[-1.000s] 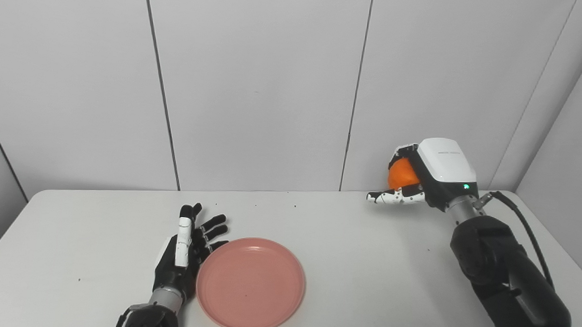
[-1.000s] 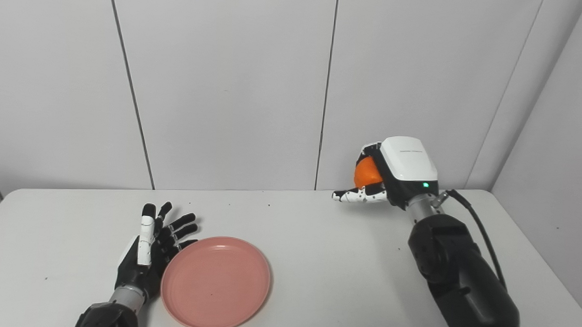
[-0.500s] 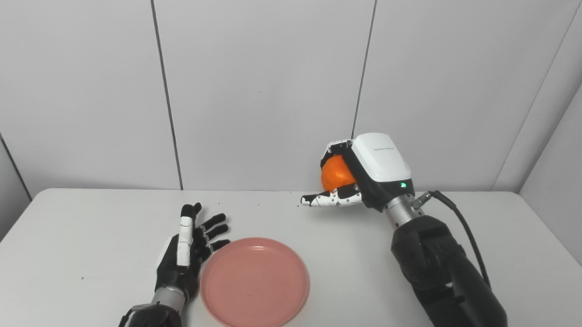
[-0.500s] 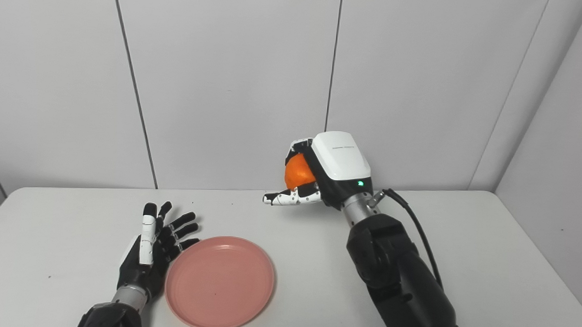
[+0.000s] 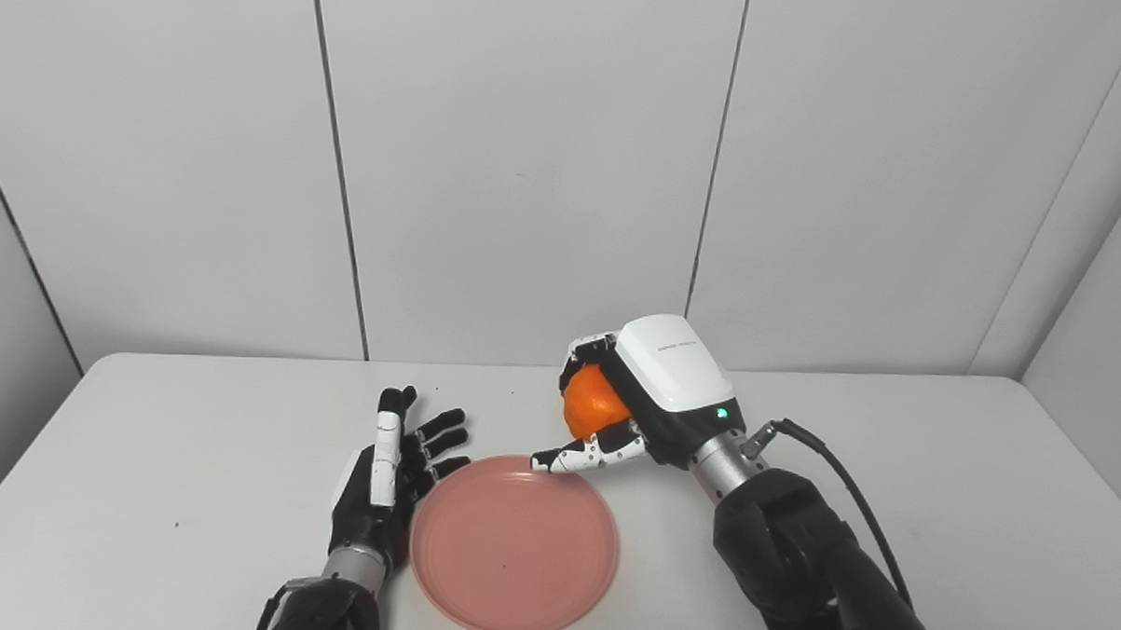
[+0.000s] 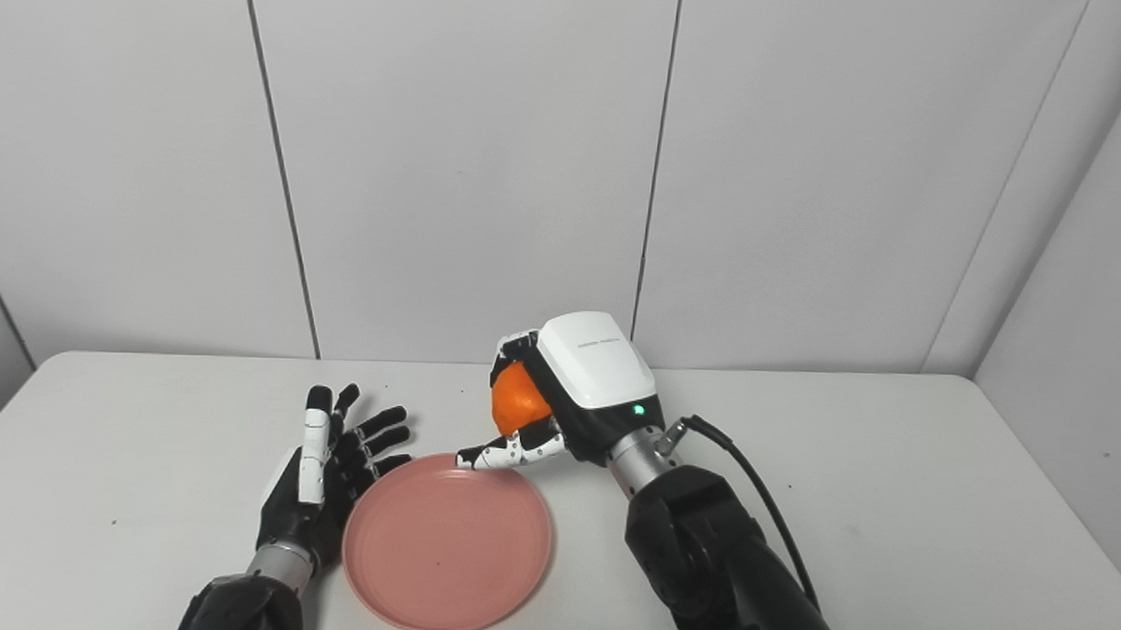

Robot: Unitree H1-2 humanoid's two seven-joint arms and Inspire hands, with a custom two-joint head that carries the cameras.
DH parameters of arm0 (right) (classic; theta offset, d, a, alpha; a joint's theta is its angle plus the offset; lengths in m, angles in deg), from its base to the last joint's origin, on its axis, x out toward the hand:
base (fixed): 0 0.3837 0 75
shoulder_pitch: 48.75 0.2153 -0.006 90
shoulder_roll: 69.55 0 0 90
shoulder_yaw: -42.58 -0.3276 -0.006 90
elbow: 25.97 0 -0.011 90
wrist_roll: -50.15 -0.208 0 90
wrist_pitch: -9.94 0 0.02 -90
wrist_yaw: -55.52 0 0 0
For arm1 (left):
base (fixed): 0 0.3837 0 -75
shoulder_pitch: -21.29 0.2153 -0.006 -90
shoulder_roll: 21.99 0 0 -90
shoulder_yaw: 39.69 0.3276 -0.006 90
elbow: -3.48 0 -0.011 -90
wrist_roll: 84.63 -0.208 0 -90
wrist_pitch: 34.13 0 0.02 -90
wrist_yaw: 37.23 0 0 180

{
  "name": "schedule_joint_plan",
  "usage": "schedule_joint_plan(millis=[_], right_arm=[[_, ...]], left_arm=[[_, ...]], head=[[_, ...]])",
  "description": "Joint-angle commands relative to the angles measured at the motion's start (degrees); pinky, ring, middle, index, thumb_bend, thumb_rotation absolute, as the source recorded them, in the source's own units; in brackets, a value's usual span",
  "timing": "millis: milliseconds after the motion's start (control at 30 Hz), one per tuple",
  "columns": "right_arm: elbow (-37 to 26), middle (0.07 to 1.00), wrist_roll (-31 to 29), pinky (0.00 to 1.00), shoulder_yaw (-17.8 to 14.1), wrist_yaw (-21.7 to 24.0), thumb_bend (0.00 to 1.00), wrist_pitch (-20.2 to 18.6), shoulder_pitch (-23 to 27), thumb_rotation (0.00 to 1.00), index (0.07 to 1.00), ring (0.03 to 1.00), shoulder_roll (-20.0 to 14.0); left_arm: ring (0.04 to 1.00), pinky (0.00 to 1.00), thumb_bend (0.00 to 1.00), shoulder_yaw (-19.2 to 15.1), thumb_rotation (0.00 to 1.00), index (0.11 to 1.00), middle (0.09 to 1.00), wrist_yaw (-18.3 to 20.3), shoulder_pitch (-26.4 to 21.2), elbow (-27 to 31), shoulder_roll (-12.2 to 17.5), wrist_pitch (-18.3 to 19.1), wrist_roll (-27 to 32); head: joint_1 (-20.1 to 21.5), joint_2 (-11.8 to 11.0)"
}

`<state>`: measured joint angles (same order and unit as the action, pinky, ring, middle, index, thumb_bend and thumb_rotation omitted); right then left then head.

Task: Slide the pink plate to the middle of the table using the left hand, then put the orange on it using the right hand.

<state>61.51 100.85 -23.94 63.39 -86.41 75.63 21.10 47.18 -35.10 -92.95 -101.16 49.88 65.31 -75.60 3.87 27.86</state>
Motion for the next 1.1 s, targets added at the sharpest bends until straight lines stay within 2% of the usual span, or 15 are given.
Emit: schedule_joint_plan(millis=[0,100,133,333,600,733,833,1067], right_arm=[[-0.4,0.348,0.6,0.22,0.2,-1.2,0.54,2.6,2.5,0.22,0.447,0.274,0.6],[1.3,0.375,0.6,0.23,1.0,-1.5,0.51,3.6,2.5,0.16,0.479,0.288,1.1],[2.1,0.354,0.7,0.21,1.3,-1.8,0.51,4.1,2.6,0.16,0.475,0.27,1.2],[5.3,0.321,0.4,0.18,2.3,-1.9,0.51,5.4,2.6,0.14,0.471,0.238,2.0],[7.4,0.379,0.1,0.23,3.4,-1.5,0.5,6.5,2.5,0.14,0.482,0.291,3.0],[8.6,0.348,0.3,0.21,3.8,-2.0,0.5,7.5,2.4,0.14,0.477,0.262,3.3],[8.8,0.359,0.2,0.21,4.1,-1.7,0.5,7.7,2.3,0.14,0.479,0.269,3.4],[9.5,0.459,-0.1,0.28,4.9,-1.2,0.5,7.9,1.9,0.15,0.494,0.352,3.9]], left_arm=[[0.783,0.67,0.82,0.6,1.0,0.994,0.786,-0.5,-1.5,0.6,-0.9,-1.7,-0.6],[0.787,0.68,0.81,0.5,1.0,0.995,0.799,-0.4,-1.5,0.6,-1.0,-1.6,-0.7],[0.792,0.69,0.81,0.5,1.0,0.994,0.801,-0.4,-1.5,0.7,-1.1,-1.6,-0.7],[0.796,0.69,0.82,0.6,1.0,0.996,0.8,-0.4,-1.5,0.2,-1.3,-2.1,-0.8],[0.789,0.67,0.81,0.6,1.0,1.0,0.798,-0.5,-1.4,0.5,-1.7,-1.8,-0.8],[0.776,0.65,0.8,0.6,1.0,0.991,0.797,-0.7,-1.4,0.4,-1.7,-1.9,-0.8],[0.772,0.64,0.79,0.5,1.0,0.987,0.791,-0.8,-1.3,0.7,-1.8,-1.7,-0.7],[0.759,0.59,0.79,1.0,1.0,0.978,0.784,-1.5,-1.1,0.8,-1.7,-2.1,-2.0]], head=[[-0.4,0.0],[-1.1,0.0],[-1.1,0.0],[-1.7,0.0],[-2.1,0.1],[-2.2,0.1],[-2.4,0.2],[-2.4,0.2]])
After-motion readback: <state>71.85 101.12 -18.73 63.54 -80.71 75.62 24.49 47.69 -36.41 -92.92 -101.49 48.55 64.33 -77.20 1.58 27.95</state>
